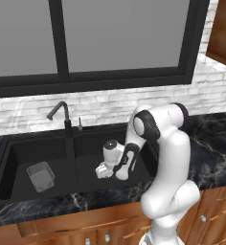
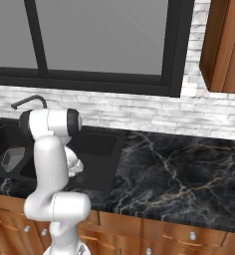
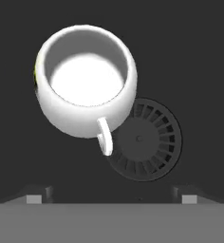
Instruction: Place the tupperware in the left basin and the mug in the right basin of the sink.
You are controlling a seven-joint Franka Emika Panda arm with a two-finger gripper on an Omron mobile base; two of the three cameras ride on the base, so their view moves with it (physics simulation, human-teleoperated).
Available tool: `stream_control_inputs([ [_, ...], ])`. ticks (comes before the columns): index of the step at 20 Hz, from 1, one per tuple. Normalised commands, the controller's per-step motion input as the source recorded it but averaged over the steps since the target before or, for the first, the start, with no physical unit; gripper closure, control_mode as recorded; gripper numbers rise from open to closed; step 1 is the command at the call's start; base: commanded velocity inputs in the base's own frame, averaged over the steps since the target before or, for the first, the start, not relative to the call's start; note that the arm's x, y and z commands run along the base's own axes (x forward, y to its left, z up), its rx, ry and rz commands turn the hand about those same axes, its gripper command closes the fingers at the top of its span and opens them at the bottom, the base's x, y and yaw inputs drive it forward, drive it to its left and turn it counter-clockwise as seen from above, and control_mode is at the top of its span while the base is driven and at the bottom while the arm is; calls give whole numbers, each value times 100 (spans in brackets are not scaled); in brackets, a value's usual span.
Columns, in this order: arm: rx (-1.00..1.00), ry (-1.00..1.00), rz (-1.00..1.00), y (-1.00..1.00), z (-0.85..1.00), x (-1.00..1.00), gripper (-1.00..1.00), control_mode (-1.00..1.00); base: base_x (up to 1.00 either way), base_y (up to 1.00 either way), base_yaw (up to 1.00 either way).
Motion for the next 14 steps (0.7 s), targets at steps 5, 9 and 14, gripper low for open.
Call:
stream_control_inputs([
  [5,2,-1,0,-1,38,-7,-100,-100,0,0,0],
  [9,6,0,0,-1,44,0,-100,-100,0,0,0],
  [14,11,0,0,-4,45,0,-100,-100,0,0,0],
])
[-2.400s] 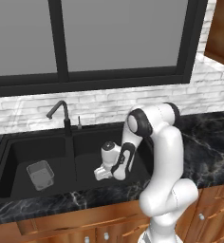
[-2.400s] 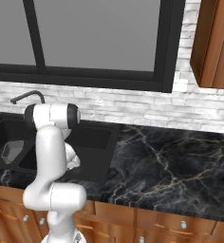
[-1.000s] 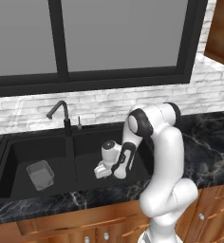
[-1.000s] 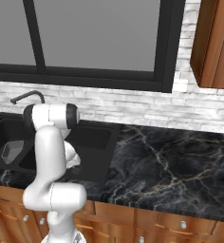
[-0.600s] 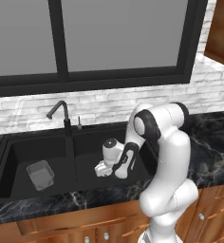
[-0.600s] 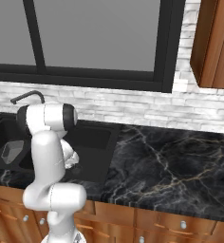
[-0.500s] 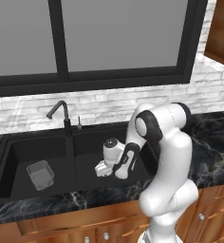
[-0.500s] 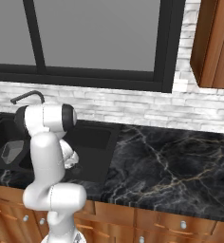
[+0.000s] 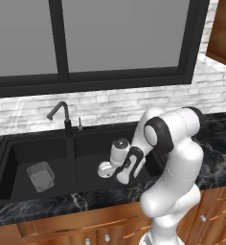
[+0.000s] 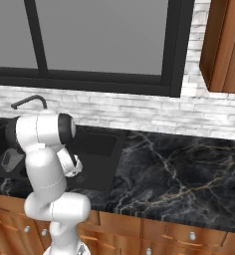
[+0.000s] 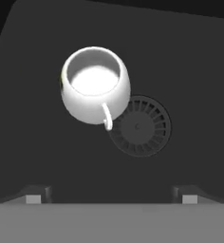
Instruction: Place the tupperware in the left basin and the mug in the right basin of the sink.
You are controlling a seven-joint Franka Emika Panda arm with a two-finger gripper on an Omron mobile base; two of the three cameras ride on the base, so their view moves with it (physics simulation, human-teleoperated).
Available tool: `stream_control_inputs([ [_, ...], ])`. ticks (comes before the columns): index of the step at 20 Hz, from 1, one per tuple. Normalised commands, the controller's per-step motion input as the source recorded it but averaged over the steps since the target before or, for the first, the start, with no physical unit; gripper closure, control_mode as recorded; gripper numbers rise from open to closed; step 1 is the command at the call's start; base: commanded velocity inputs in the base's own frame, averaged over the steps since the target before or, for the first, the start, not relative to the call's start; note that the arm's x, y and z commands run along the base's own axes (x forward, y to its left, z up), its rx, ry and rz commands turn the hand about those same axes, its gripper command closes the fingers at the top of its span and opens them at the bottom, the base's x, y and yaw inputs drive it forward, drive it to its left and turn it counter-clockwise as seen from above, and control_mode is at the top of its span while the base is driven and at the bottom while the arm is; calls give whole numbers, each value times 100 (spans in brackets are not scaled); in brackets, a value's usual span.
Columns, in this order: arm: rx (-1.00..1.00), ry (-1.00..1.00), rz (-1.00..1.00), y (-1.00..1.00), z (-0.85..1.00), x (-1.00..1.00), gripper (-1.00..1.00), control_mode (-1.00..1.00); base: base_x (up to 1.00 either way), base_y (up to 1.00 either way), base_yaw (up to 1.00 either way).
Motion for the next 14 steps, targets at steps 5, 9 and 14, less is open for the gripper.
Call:
stream_control_inputs([
  [5,13,0,0,-4,48,0,-100,-100,0,0,0],
  [9,9,0,0,-1,55,0,-100,-100,0,0,0],
  [14,5,3,0,0,61,7,-100,-100,0,0,0],
])
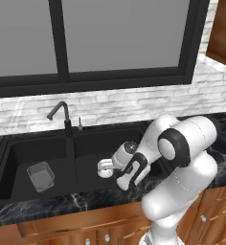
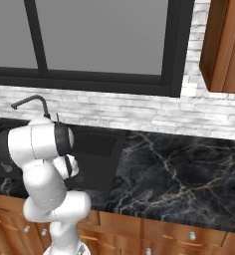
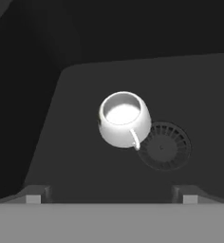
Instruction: Place the tupperware in the left basin and the mug in the right basin of the sink.
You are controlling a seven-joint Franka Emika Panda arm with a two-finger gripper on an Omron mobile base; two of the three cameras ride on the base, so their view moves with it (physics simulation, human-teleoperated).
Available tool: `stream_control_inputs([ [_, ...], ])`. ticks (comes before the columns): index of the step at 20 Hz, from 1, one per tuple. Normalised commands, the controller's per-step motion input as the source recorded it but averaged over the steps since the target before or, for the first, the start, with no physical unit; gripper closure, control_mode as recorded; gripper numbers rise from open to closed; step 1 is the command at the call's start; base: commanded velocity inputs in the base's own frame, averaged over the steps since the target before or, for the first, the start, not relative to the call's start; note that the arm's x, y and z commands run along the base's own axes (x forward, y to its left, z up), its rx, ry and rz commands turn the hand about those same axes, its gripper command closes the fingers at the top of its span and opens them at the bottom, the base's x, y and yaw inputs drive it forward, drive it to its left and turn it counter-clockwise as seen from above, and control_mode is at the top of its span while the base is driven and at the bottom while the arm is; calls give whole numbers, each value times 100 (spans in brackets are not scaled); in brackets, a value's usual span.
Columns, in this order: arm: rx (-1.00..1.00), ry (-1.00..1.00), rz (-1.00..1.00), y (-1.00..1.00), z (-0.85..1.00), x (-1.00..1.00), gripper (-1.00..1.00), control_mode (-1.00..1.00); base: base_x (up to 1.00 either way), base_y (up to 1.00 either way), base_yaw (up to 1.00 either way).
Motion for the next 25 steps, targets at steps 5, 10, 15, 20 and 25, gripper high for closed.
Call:
stream_control_inputs([
  [5,1,10,0,-3,63,5,-100,-100,0,0,0],
  [10,0,22,0,-15,58,-3,-100,-100,0,0,0],
  [15,0,27,0,-18,55,-10,-100,-100,0,0,0],
  [20,-7,30,0,-19,49,-19,-100,-100,0,0,0],
  [25,-9,29,0,-16,49,-22,-100,-100,0,0,0],
])
